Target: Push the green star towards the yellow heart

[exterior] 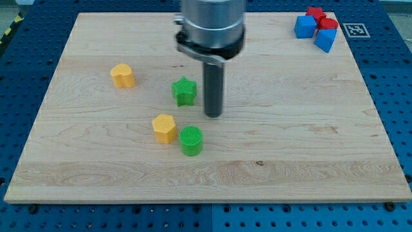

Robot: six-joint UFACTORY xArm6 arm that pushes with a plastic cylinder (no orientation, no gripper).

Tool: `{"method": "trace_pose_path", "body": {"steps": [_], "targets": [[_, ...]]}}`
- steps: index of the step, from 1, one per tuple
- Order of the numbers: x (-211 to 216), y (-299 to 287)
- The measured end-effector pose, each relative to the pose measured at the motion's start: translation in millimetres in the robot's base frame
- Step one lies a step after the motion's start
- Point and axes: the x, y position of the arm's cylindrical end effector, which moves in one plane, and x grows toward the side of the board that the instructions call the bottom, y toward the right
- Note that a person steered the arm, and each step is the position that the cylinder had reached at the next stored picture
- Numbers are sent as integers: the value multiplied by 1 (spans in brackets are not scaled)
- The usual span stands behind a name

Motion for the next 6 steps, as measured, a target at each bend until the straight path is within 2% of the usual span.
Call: {"method": "trace_pose_path", "body": {"steps": [1,2,4,6], "targets": [[-15,27],[-23,9],[-23,-78],[-23,-124]]}}
